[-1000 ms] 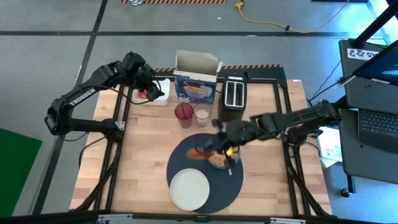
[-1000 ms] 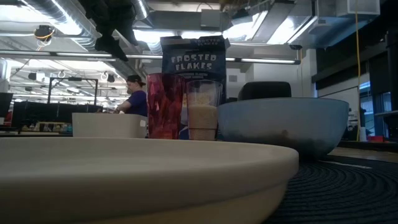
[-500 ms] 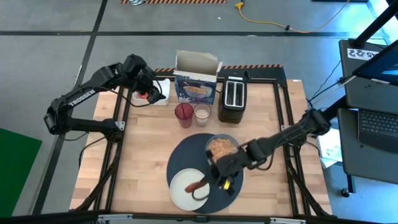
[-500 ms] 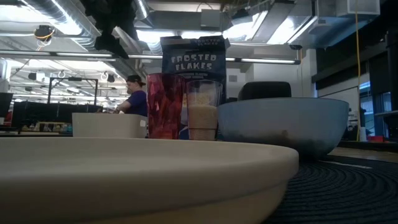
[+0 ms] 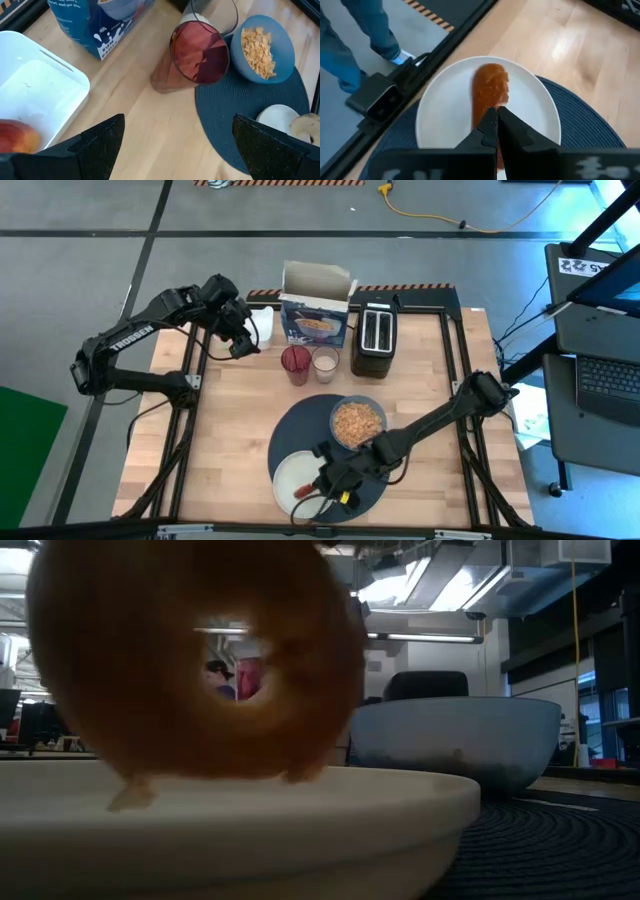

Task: Arrange a breakfast setting
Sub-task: Put the bagel on the white plate

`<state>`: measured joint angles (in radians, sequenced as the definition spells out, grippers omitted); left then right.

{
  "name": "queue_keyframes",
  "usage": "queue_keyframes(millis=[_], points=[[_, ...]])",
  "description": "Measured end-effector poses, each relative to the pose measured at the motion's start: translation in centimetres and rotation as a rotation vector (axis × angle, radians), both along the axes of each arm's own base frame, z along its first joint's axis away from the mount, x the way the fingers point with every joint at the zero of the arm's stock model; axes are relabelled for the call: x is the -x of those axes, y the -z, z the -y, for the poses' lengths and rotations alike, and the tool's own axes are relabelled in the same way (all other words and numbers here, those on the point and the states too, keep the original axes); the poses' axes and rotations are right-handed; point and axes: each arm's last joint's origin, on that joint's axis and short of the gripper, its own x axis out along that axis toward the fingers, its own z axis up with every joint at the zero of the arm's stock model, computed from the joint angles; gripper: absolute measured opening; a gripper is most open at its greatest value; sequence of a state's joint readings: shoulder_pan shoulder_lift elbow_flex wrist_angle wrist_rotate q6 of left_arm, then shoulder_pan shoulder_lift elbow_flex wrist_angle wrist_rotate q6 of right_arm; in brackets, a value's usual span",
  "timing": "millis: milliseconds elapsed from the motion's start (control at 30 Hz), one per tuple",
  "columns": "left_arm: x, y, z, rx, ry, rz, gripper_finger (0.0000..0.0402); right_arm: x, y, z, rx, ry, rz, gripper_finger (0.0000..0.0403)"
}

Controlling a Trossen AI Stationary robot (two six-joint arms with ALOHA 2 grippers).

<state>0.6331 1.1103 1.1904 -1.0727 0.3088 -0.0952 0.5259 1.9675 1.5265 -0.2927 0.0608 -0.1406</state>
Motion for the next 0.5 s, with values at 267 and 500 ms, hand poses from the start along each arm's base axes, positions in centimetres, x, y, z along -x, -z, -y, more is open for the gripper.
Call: queue_keyframes(millis=[267, 500], points=[[0.1, 0.1, 0.1, 0.007, 0.001, -0.010, 0.0355, 0.1, 1.0, -0.7, -0.004, -0.018, -0.026, 0.0002], [0.1, 0.1, 0.1, -0.005, 0.016, -0.011, 0.0355, 0.8, 1.3, -1.6, 0.007, -0.046, -0.053, 0.0006]])
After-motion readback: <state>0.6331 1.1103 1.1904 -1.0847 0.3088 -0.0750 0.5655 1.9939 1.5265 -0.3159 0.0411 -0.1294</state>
